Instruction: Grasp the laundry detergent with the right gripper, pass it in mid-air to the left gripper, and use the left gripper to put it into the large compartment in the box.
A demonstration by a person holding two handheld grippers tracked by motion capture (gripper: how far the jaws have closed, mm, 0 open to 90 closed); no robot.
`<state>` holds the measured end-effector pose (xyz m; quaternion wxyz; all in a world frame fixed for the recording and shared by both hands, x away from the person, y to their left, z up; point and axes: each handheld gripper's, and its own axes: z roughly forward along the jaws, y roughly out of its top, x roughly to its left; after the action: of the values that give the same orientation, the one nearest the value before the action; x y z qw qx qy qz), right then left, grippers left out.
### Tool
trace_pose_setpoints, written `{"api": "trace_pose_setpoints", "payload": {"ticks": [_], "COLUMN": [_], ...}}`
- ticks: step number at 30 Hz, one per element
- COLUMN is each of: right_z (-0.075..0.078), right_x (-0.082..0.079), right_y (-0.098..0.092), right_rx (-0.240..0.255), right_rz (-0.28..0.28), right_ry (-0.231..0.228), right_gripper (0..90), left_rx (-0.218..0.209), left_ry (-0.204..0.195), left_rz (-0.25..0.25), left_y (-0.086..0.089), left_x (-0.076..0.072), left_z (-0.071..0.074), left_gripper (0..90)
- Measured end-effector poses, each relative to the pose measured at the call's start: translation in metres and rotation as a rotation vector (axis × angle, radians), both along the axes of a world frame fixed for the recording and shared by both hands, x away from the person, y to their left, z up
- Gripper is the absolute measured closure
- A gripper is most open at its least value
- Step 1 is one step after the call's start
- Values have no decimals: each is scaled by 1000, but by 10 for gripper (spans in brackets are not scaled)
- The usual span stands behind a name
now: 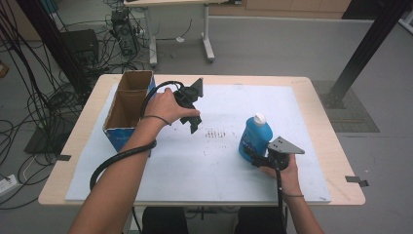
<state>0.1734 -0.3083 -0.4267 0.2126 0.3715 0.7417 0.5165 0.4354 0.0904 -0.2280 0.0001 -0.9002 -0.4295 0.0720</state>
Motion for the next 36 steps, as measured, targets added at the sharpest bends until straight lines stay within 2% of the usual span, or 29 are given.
{"api": "trace_pose_setpoints", "payload": {"ticks": [36], "right_z": [1], "right_x": [0], "right_y": [1], "right_rx": [-2], "right_rz": [-2], "right_ry": [3], "right_gripper": [408], "left_rx": [-4], "left_ry": [-17], "left_rz": [5], "left_y": [4], "left_x": [-3], "left_z": [4], "left_gripper": [72]}}
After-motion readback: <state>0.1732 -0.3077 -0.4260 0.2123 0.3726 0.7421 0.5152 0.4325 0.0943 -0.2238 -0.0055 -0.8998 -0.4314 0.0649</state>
